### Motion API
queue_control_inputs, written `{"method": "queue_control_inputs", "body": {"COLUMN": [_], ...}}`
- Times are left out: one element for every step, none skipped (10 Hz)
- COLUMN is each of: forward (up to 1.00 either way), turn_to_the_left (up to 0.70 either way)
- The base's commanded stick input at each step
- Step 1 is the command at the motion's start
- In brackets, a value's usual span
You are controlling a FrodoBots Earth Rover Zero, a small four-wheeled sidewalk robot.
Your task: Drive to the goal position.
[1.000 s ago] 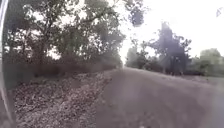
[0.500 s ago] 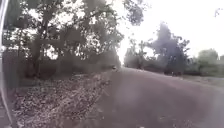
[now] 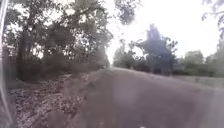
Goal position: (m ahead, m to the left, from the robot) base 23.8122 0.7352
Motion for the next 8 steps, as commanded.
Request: {"method": "queue_control_inputs", "body": {"forward": [0.7,0.7,0.7,0.7,0.7,0.7,0.7,0.7], "turn_to_the_left": [0.01,0.01,-0.03,-0.12,-0.21,-0.3,-0.34,0.01]}}
